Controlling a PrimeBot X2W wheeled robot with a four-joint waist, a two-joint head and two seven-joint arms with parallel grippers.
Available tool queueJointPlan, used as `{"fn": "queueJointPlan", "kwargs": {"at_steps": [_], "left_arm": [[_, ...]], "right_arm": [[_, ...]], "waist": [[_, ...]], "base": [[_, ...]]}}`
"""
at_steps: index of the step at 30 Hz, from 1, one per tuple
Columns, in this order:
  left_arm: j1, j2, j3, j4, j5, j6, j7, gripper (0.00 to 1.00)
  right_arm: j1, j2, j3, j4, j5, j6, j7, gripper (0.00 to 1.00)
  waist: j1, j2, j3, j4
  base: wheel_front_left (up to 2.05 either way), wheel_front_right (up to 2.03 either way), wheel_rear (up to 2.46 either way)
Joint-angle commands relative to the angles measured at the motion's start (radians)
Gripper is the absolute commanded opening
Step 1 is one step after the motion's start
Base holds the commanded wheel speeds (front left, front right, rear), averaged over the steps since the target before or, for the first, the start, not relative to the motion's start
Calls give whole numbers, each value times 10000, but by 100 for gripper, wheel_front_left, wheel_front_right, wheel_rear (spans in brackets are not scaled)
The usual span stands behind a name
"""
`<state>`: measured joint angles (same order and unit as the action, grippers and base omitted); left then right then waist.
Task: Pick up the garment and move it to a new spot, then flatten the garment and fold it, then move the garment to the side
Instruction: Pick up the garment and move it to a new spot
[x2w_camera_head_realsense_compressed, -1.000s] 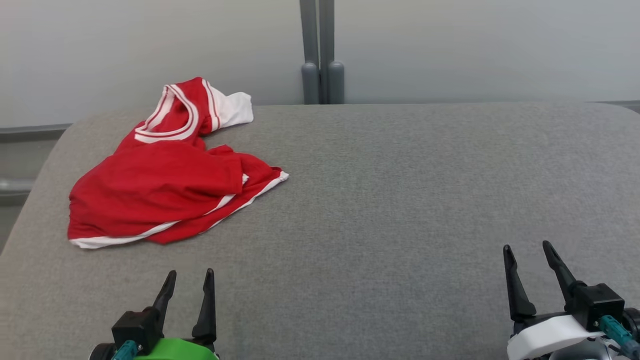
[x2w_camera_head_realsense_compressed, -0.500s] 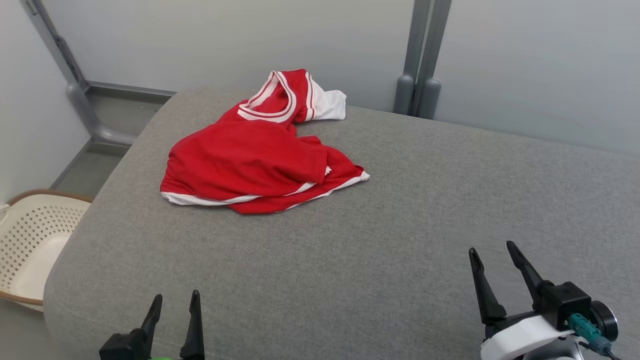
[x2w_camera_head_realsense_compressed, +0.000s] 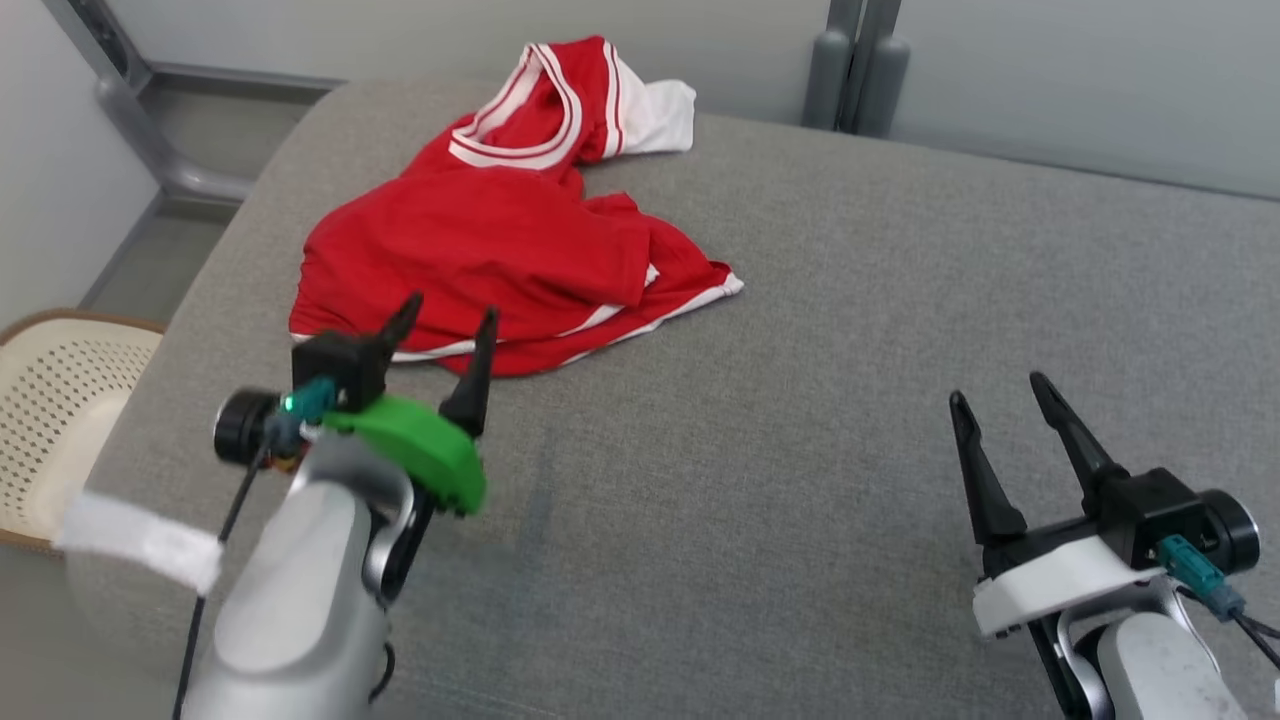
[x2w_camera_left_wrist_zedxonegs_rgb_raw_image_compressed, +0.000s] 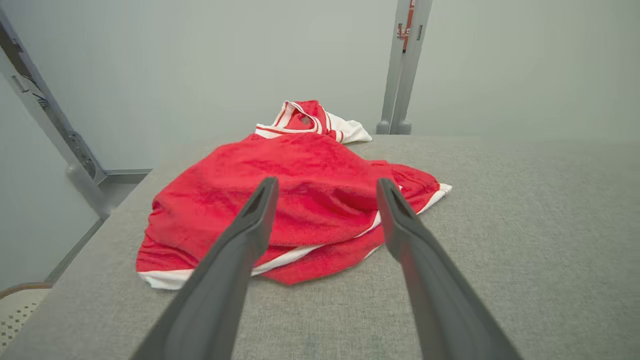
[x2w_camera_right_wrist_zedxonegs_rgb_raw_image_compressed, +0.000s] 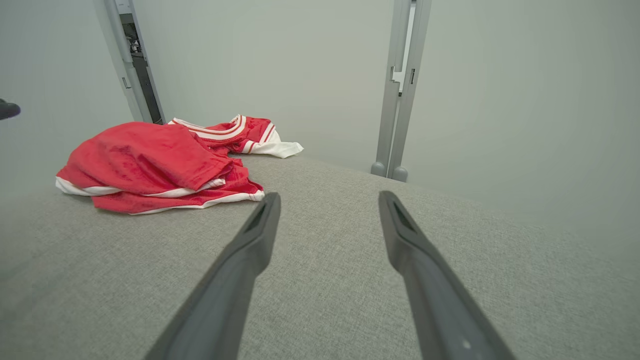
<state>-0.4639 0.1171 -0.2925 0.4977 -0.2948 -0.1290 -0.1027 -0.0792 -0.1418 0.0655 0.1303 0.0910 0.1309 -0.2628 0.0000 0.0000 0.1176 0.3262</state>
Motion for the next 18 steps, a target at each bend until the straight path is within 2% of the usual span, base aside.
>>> {"fn": "queueJointPlan", "kwargs": {"at_steps": [1,4,9,10,12,13,14,18], "left_arm": [[-673,43,-165,209,-225,-27,284,100],[-2235,484,-834,901,-519,-27,1152,100],[-3593,1106,-1338,2153,-766,-26,1990,98],[-3793,1251,-1407,2460,-811,-26,2175,60],[-4017,1473,-1475,3021,-825,-20,2446,27],[-4080,1528,-1474,3233,-850,-16,2510,22],[-4131,1614,-1515,3491,-840,-16,2580,0],[-4077,1836,-1636,3965,-989,-16,2592,0]], "right_arm": [[-289,-66,23,-49,-112,-3,-33,100],[-791,-7,124,-53,-85,-3,-32,100],[-1239,177,360,24,-21,-3,-32,100],[-1270,211,387,23,-5,-3,-32,100],[-1311,284,402,44,21,-3,-32,100],[-1327,310,374,46,24,-3,-32,100],[-1326,343,344,56,41,-3,-32,100],[-1065,448,160,69,82,-3,-32,100]], "waist": [[0,0,2104,-1080],[0,0,2877,-1422],[0,0,3408,-1986],[0,0,3449,-2095],[0,0,3439,-2283],[0,0,3413,-2353],[0,0,3352,-2428],[0,0,2919,-2579]], "base": [[0,0,0],[0,0,0],[0,0,0],[0,0,0],[0,0,0],[0,0,0],[0,0,0],[0,0,0]]}}
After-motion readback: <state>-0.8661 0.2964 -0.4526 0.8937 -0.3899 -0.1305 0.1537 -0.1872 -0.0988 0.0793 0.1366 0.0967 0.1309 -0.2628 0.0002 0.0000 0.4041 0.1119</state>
